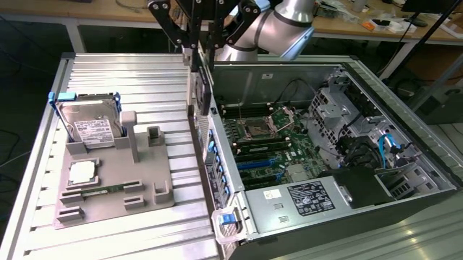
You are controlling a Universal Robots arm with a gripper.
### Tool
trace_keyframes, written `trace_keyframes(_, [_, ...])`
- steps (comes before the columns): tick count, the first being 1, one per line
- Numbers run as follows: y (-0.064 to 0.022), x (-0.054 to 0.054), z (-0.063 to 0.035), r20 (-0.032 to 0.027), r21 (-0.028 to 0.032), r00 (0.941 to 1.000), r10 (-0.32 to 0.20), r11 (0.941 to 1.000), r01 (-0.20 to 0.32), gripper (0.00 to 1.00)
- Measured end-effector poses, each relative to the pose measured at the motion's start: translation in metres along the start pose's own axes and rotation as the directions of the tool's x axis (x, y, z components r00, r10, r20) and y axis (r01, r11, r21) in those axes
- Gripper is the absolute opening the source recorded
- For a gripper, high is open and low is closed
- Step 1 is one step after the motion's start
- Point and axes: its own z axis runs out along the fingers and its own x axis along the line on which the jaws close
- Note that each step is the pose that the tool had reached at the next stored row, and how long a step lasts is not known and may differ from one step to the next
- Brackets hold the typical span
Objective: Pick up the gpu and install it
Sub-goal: 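Pick up the gpu and move the gpu toward the slot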
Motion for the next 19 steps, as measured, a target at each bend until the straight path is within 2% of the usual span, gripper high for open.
trace_keyframes(19, [-0.0008,-0.056,0.0019,-0.0001,0.0001,1.0000,0.000,1.0000,0.000,0.27])
